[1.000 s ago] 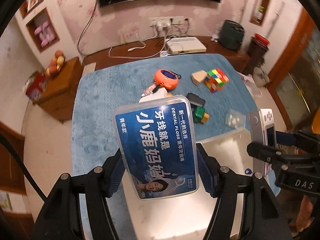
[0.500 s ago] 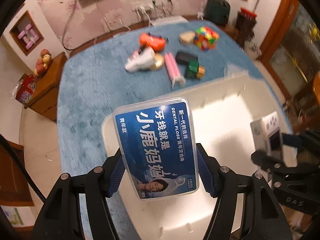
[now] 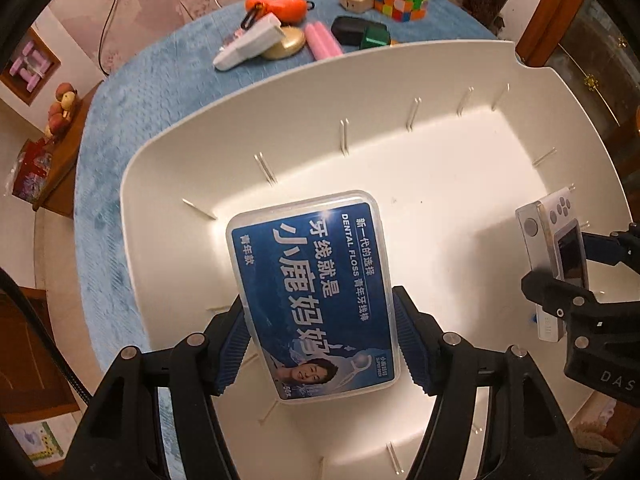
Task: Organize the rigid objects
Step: 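Lower the floss box into the tray with the left tool while the right tool places the gadget, then lift both open tools away from the tray toward the remaining objects, then grasp the orange tape reel with the left tool while the right tool grasps the clear box, then lower the orange reel into the tray with the left tool while the right tool places the clear box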
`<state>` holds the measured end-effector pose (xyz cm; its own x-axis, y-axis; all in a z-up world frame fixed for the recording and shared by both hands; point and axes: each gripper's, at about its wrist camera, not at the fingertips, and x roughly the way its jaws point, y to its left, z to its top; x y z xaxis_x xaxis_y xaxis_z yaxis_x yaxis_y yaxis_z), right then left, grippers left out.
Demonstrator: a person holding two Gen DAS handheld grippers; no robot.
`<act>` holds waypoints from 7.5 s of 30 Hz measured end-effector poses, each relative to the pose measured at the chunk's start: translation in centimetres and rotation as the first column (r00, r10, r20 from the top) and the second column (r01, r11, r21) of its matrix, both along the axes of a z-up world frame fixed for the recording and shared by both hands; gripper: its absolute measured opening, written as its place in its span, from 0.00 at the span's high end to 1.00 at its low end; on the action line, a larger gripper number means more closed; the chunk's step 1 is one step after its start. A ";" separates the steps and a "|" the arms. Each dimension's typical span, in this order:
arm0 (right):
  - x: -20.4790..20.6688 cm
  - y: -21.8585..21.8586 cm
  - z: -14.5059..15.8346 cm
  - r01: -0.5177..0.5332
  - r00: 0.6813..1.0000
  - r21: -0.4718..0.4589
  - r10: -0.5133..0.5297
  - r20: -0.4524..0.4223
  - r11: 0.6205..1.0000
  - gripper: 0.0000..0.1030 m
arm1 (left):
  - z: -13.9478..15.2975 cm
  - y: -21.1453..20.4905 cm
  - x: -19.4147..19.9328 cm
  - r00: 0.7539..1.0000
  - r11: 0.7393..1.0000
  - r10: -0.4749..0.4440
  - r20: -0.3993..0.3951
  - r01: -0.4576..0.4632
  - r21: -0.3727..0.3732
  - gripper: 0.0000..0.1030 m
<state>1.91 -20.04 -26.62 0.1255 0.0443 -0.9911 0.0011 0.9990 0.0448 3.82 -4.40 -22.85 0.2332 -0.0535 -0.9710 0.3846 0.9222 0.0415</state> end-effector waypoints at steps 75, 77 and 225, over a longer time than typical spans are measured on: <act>8.4 -4.9 15.2 0.009 0.939 0.028 -0.018 0.342 1.000 0.26 | 16.5 0.8 9.1 0.939 0.977 0.169 0.298 -0.119 -0.178 0.19; 9.1 -5.7 14.5 0.022 0.940 0.026 -0.030 0.340 0.999 0.26 | 16.1 0.5 10.2 0.937 0.979 0.171 0.304 -0.126 -0.162 0.19; 3.0 -1.2 2.7 -0.098 0.989 -0.086 0.106 0.101 0.992 0.27 | 2.5 -2.3 3.4 0.998 0.995 -0.067 -0.001 0.067 -0.080 0.19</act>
<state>4.89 -21.24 -23.88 0.2283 -0.0171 -0.9734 -0.1015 0.9940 -0.0412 7.18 -6.72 -20.37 0.2226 -0.1465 -0.9638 0.4456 0.8946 -0.0330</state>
